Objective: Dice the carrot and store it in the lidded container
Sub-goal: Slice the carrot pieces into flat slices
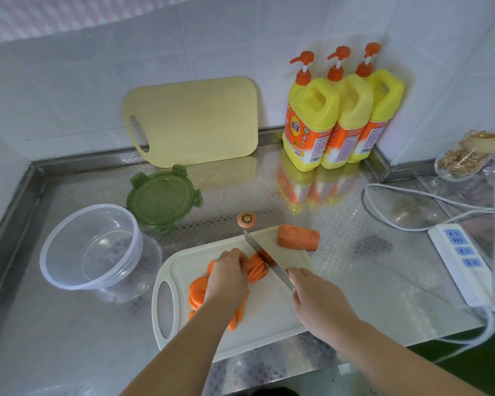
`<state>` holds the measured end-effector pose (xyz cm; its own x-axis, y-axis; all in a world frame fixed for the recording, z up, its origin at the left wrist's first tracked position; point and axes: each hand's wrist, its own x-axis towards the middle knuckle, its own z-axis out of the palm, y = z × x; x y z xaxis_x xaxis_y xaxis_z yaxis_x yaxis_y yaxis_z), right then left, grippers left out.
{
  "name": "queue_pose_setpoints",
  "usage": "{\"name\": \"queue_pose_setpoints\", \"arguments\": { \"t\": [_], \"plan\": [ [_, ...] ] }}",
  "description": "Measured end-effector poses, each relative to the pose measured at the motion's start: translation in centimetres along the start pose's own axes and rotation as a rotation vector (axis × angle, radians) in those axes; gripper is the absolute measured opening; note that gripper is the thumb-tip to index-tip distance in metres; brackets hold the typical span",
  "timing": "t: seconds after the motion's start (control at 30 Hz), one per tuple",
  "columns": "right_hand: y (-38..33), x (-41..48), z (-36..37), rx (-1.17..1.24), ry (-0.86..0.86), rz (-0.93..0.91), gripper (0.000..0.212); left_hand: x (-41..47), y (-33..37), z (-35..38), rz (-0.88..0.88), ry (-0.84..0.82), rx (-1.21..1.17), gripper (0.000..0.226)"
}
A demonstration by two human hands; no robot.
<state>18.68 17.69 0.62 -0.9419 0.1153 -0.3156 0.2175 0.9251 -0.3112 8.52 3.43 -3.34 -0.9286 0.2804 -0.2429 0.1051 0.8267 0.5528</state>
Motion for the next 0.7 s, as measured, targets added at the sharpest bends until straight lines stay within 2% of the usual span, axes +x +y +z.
{"name": "queue_pose_setpoints", "arguments": {
  "t": [0.23,0.37,0.47,0.7],
  "plan": [
    [-0.1,-0.1,-0.3,0.028,0.007,0.023,0.031,-0.5,0.1,-0.2,0.030,-0.001,0.022,0.022],
    [-0.3,-0.2,-0.6,0.073,0.033,0.038,0.036,-0.9,0.6,0.1,0.129,-0.035,0.171,0.033],
    [-0.7,-0.4,-0.5,0.078,0.028,0.034,0.036,-1.1,0.7,0.4,0.192,-0.040,0.267,0.031],
    [-1.0,-0.7,0.1,0.046,0.031,0.017,0.039,-1.4,0.7,0.6,0.223,-0.034,0.335,0.028]
  ]
}}
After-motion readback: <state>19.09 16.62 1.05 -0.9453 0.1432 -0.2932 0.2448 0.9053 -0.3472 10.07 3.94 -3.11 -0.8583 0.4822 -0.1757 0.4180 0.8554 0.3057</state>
